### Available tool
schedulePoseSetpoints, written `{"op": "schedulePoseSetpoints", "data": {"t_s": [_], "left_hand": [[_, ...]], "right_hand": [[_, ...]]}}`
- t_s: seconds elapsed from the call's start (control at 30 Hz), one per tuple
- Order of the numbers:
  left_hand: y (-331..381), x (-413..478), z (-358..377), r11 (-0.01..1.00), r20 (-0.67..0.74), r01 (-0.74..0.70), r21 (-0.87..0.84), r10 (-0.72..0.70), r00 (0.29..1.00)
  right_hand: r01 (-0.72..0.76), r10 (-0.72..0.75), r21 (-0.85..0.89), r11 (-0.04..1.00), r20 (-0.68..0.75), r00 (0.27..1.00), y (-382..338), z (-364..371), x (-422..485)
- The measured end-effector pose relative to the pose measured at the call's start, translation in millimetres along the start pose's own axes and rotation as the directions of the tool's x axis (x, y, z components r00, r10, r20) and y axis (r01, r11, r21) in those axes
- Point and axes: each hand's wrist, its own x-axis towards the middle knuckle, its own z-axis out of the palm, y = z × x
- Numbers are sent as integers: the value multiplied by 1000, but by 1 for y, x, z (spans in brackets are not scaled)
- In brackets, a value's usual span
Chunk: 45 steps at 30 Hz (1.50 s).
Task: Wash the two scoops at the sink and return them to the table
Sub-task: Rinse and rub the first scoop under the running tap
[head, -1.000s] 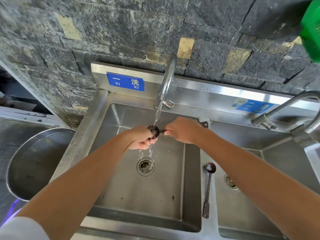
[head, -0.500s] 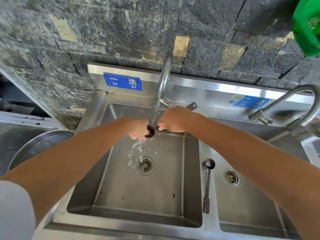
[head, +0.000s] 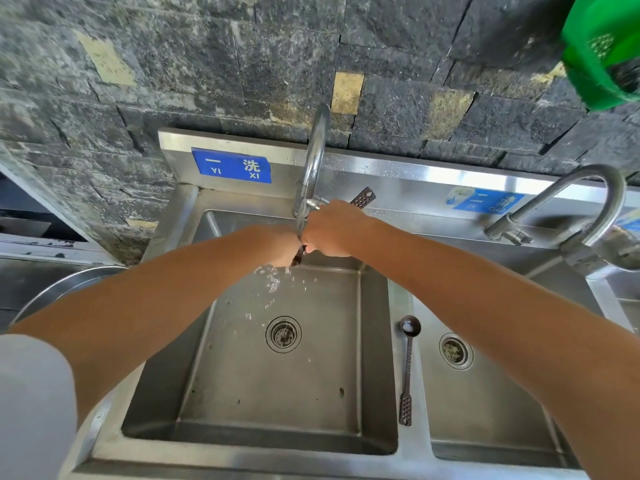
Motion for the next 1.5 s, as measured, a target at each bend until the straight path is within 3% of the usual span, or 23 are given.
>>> {"op": "schedulePoseSetpoints", "data": {"t_s": [0.03,0.07,0.1,0.13,0.17,0.2,0.23,0.27,0.4,0.53,0.63,0.73,0.97,1.13,1.2,1.37,1.5], "left_hand": [[-2,1,-2,979,-35,23,-202,-30,999],[-5,4,-1,889,-87,28,-456,-76,993],[-7,5,5,644,-76,33,-765,-141,987],[-8,3,13,401,-53,11,-916,-148,988],[-5,0,22,54,71,79,-995,-138,988],[-2,-5,32,-236,168,139,-962,-108,980],[3,-7,42,-391,225,170,-904,-99,969],[8,-10,50,-457,250,181,-871,-95,964],[17,-14,65,-486,274,171,-857,-148,950],[13,-14,76,-415,289,203,-887,-157,944],[14,-14,79,-284,259,205,-937,-167,951],[14,-15,82,-141,212,186,-972,-201,956],[3,-25,76,201,70,99,-975,-149,986],[-8,-30,61,424,14,57,-904,-103,995],[-9,-32,58,356,13,47,-933,-100,995],[-8,-33,58,-36,95,94,-995,-37,995],[-4,-35,63,-281,204,203,-938,26,979]], "right_hand": [[-54,55,32,998,-13,998,4,1,-2],[-117,121,101,988,-25,992,10,6,-4],[-189,202,250,950,-28,979,14,14,-7],[-241,268,433,868,-2,963,17,23,-12],[-273,317,617,739,40,948,14,33,-17],[-284,342,743,606,80,936,8,43,-20],[-289,358,817,498,110,927,-2,53,-22],[-297,371,864,407,141,918,-14,63,-22],[-328,433,943,54,274,859,-51,91,-21],[-332,441,924,-188,382,812,-74,99,-20],[-319,430,888,-331,443,786,-84,101,-20],[-320,425,876,-362,460,779,-92,100,-22],[-320,408,934,-160,358,840,-90,98,-32],[-304,404,945,117,234,884,-74,90,-32],[-296,394,933,202,199,897,-62,84,-30],[-291,330,831,474,139,934,-40,80,-31],[-336,374,790,512,147,916,-40,82,-38]]}}
